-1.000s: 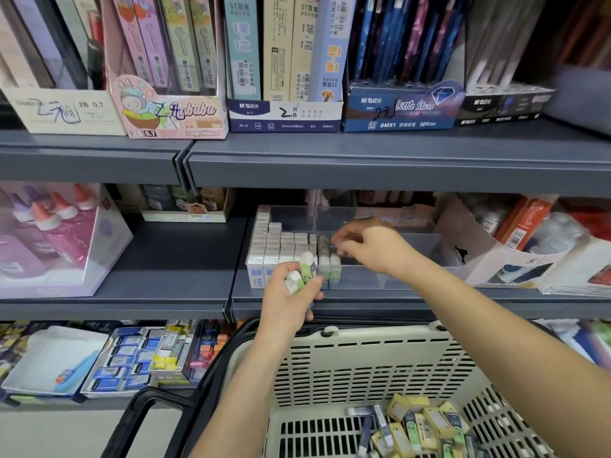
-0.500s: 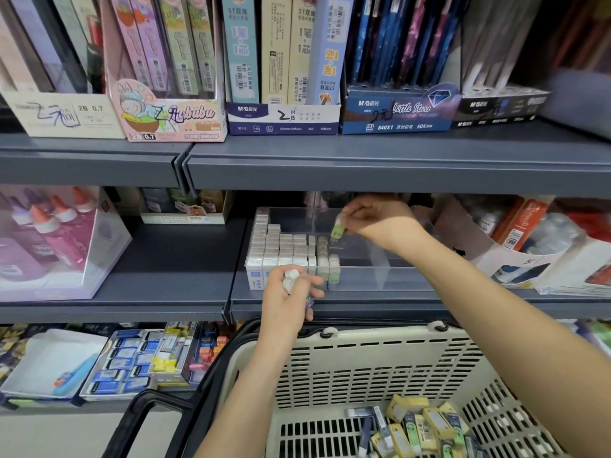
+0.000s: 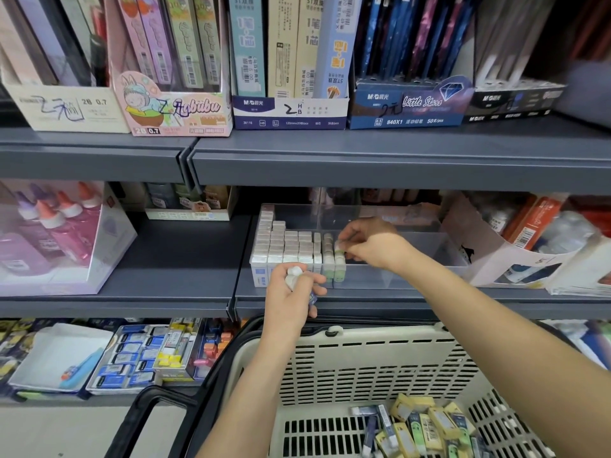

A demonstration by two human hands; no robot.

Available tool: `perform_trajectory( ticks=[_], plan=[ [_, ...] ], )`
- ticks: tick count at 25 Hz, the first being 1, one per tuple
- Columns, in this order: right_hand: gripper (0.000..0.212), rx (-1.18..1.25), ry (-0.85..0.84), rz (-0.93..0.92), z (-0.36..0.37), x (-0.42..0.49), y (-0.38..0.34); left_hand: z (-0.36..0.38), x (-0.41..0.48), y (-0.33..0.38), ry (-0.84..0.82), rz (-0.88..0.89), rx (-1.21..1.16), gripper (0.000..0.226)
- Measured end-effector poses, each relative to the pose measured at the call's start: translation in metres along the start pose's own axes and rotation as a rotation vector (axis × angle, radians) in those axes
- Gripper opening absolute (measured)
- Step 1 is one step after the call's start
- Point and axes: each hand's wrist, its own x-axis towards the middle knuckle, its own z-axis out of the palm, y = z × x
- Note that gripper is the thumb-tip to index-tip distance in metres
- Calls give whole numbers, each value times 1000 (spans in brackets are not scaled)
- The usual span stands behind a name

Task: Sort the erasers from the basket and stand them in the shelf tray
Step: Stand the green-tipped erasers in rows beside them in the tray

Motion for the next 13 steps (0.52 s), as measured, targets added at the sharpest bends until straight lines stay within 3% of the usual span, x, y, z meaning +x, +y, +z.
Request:
perform_trajectory(
  ticks=[2, 8, 11, 13],
  plan=[
    [4, -95, -6, 0, 5, 2, 4, 0, 0, -1, -12, 5, 19, 12],
    [23, -101, -62, 30, -2, -1, 2, 2, -1, -2, -55, 54, 105, 7],
    [25, -262, 40, -47, -8, -13, -6, 0, -1, 0, -74, 46, 118, 14],
    [22, -214, 111, -137, -5, -27, -13, 0, -2, 0, -92, 59, 157, 16]
  ],
)
